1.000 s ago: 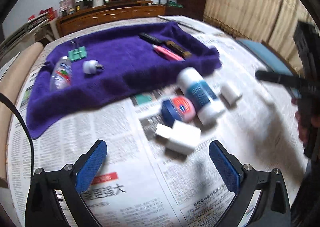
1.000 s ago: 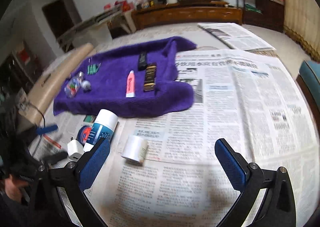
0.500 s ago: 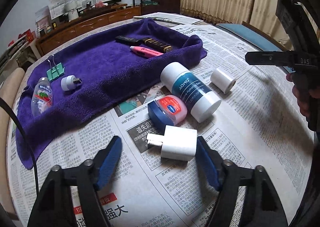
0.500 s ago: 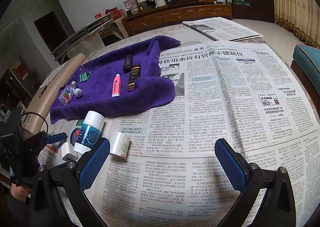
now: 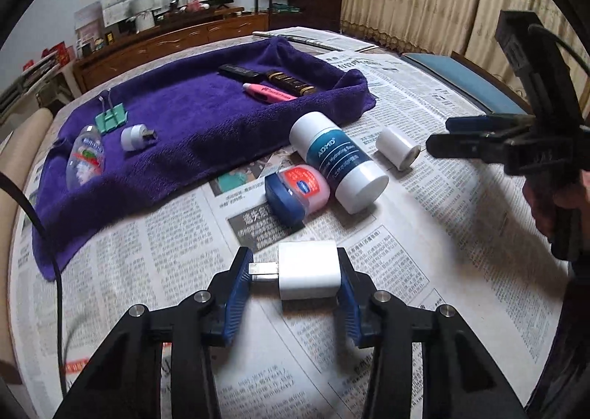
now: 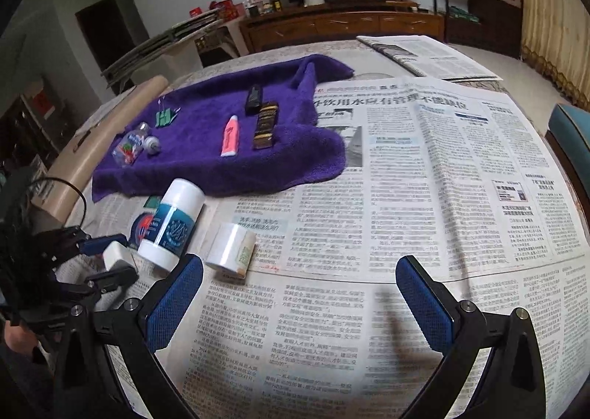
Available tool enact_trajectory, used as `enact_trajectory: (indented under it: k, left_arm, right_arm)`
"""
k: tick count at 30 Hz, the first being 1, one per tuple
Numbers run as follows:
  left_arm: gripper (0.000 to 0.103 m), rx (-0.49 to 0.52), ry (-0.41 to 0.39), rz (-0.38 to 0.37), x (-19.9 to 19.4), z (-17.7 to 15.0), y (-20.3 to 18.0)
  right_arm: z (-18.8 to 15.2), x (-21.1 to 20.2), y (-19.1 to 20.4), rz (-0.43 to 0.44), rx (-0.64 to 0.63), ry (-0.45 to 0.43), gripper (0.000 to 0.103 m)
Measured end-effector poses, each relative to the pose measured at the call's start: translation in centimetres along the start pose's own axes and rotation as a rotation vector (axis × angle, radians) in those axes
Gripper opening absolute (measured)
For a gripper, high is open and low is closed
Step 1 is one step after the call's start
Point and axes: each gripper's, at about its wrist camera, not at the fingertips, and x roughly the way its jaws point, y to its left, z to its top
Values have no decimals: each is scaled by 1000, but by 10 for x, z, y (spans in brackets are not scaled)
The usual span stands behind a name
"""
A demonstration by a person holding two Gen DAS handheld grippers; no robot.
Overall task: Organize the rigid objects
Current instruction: 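Grasp the white cube charger with the left tool while the right tool grasps the white tape roll, then carry the charger and tape roll onto the purple towel and open both tools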
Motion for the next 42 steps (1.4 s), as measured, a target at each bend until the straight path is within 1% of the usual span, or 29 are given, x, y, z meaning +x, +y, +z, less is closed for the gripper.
enact_trajectory:
  k: [4, 6, 8, 10, 11, 12, 16, 17, 20, 22, 25, 26, 30, 37, 42]
  left_arm:
    - [42, -50, -11, -11, -6, -6, 4]
    - [42, -68, -14, -9, -7, -8, 6]
    - [42, -79, -13, 8, -8, -9, 8]
    - [42, -90, -11, 21, -9, -9, 10]
    - [42, -98, -13, 20, -9, -10, 12]
    - [42, -104, -14, 21, -10, -10, 14]
    - [42, -126, -13, 22, -12, -12, 20]
    - [42, -131, -13, 24, -13, -13, 22]
    - [42, -149, -17, 23, -15, -15, 27]
    - [42, -160, -15, 34, -16, -15, 29]
    - [42, -172, -13, 36, -17, -16, 33]
    - [42, -175, -14, 41, -18, -16, 34]
    - [42, -194, -25, 38, -23, -16, 39]
    - [42, -203, -40, 39, -28, -12, 42]
    - [42, -197, -48, 53, -34, -5, 43]
  right_arm:
    - [0, 12, 16, 6, -28, 24, 102]
    - [2, 18, 26, -10, -41, 27, 102]
    - [3, 22, 34, -36, -42, 27, 101]
    - [2, 26, 41, -74, -31, 30, 97]
    - [1, 28, 42, -87, -25, 32, 88]
    - [-1, 30, 45, -99, -23, 39, 82]
    - [-5, 33, 56, -176, -70, 16, 78]
    - [-6, 33, 56, -181, -73, 9, 75]
    - [-6, 30, 56, -188, -64, -9, 57]
    - [-5, 30, 55, -190, -59, -9, 56]
    - [-5, 29, 58, -187, -67, -24, 39]
    - [-6, 27, 58, -180, -63, -32, 30]
    - [-5, 25, 50, -134, -31, -29, 30]
    - [-4, 21, 48, -105, -30, -20, 30]
    - [-3, 14, 48, -84, -37, -33, 30]
